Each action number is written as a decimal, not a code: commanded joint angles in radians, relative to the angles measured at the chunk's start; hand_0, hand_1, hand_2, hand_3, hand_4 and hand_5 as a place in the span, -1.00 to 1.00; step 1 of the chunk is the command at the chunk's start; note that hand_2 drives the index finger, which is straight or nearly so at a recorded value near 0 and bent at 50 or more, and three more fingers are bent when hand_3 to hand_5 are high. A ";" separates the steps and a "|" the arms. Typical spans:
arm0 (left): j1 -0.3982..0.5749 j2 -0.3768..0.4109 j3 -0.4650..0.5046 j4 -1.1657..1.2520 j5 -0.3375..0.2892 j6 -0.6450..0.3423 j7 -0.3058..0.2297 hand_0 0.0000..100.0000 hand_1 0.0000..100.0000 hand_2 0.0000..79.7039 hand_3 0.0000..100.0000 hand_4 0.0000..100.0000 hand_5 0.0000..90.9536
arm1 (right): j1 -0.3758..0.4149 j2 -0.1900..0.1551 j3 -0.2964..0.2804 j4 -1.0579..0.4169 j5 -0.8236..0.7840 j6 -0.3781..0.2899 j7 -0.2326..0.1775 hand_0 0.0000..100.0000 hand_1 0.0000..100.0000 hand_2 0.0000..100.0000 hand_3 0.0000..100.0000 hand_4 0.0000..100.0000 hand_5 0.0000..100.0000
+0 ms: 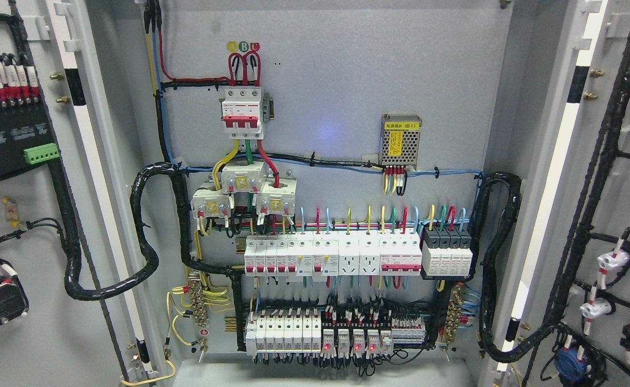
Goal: Open door with both hands
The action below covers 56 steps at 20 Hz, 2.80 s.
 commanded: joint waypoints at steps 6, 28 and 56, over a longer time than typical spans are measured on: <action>0.076 0.005 -0.024 -0.114 -0.006 0.000 -0.026 -1.00 -1.00 -1.00 -1.00 -1.00 -1.00 | 0.017 -0.003 -0.016 0.010 -0.009 0.000 0.004 -1.00 -1.00 -1.00 -1.00 -1.00 -1.00; 0.216 -0.126 -0.290 0.096 -0.154 -0.008 -0.040 -1.00 -1.00 -1.00 -1.00 -1.00 -1.00 | 0.098 -0.067 0.142 -0.107 -0.003 -0.072 0.007 -1.00 -1.00 -1.00 -1.00 -1.00 -1.00; 0.185 -0.244 -0.441 0.459 -0.266 -0.008 -0.045 -1.00 -1.00 -1.00 -1.00 -1.00 -1.00 | 0.122 -0.001 0.746 0.588 0.298 -0.090 0.005 -1.00 -1.00 -1.00 -1.00 -1.00 -1.00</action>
